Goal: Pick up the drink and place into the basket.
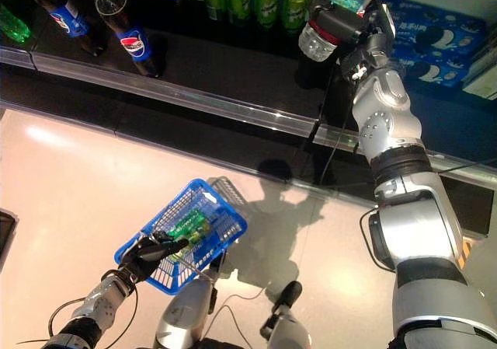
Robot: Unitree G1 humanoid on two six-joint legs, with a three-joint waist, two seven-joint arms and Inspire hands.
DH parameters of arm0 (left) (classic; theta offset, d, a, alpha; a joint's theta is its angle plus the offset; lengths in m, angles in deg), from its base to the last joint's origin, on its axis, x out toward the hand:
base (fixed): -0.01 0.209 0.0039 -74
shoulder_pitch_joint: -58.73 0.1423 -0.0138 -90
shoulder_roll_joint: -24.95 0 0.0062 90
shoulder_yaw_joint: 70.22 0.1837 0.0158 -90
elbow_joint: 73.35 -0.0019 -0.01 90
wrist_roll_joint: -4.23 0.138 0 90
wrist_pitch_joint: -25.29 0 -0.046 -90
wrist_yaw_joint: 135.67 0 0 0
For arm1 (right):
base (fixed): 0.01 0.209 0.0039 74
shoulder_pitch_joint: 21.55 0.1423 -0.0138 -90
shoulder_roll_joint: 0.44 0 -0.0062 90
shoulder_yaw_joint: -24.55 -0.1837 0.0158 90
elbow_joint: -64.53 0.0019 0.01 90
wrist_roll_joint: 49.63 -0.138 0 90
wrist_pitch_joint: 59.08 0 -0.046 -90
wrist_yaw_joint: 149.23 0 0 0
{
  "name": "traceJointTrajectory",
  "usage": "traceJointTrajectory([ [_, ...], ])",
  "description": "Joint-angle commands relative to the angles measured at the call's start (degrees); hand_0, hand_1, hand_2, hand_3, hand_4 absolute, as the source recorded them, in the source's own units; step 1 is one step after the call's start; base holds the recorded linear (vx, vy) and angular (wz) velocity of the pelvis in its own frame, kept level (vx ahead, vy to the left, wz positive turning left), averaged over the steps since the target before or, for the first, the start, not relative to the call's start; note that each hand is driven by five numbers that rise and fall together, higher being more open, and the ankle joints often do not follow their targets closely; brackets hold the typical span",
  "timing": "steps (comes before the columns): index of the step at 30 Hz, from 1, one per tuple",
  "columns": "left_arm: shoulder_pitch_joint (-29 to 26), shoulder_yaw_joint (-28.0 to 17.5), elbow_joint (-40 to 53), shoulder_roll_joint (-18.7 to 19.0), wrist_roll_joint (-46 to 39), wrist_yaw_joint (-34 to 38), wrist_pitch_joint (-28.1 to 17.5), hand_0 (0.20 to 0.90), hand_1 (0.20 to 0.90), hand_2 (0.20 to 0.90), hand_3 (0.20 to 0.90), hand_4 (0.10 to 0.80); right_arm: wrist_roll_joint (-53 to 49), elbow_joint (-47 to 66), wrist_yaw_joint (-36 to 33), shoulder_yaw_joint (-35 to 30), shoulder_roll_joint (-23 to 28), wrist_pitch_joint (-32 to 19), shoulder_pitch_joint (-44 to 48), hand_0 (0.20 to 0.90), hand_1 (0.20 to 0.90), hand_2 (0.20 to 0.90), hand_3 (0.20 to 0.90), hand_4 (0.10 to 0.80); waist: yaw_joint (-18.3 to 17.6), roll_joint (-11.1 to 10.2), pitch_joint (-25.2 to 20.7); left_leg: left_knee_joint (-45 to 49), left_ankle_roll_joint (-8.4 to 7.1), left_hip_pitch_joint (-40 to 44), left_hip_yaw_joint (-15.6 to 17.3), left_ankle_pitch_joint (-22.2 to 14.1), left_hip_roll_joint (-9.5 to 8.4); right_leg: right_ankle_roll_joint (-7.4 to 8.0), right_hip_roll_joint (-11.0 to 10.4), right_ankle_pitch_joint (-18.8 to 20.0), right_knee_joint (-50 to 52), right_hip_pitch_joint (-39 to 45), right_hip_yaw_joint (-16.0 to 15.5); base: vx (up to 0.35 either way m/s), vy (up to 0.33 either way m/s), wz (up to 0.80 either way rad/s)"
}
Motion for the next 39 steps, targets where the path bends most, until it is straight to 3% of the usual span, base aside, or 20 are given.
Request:
traceJointTrajectory([
  [1, 8.67, 2.66, 1.04, 6.98, 2.87, -4.55, -4.34, 0.3, 0.3, 0.3, 0.2, 0.1, -3.43, 7.05, 4.12, 1.14, -0.15, -6.24, -3.43, 0.3, 0.3, 0.3, 0.2, 0.1, 0.01, -3.05, -20.19, -0.45, -3.38, 0.42, 3.42, -3.16, 1.71, 1.82, -1.86, 3.34, -0.19, -5.18, 0.61, 0.031, -0.008, 0.07],
  [18, 8.03, -3.41, 7.91, 3.78, -8.39, -5.19, -2.34, 0.3, 0.3, 0.3, 0.2, 0.1, -0.29, 26.29, 3.29, 0.38, -7.5, -3.19, -19.64, 0.3, 0.3, 0.3, 0.2, 0.1, 0.51, -4.79, -25.68, -0.45, -3.27, 3.6, 2.43, -4.28, 2.08, 1.58, -1.53, 1.83, -0.19, -1.08, -0.95, 0.002, -0.002, 0.02],
  [30, 6.97, -12.26, 4.24, 0.16, -16.35, -0.75, -3.52, 0.3, 0.3, 0.3, 0.2, 0.1, 10.53, 43.82, 3.67, 3.34, -12.22, -6.13, -29.36, 0.3, 0.3, 0.3, 0.2, 0.1, 0.22, -6.11, -26.44, -0.45, -2.73, 3.83, 2.93, -4.29, 1.96, 1.0, -0.76, 0.69, -0.19, -0.17, -1.23, -0.013, -0.02, 0.07],
  [39, 7.58, -14.08, 10.5, -1.88, -21.58, -6.49, -6.58, 0.3, 0.3, 0.3, 0.2, 0.1, 15.21, 50.38, 5.27, 6.77, -13.16, -8.95, -35.19, 0.3, 0.3, 0.3, 0.2, 0.1, 0.88, -6.24, -26.21, -0.45, -2.41, 3.66, 2.54, -4.2, 1.89, 0.68, 0.11, 0.12, -0.19, 0.38, -0.4, -0.012, -0.017, 0.1],
])
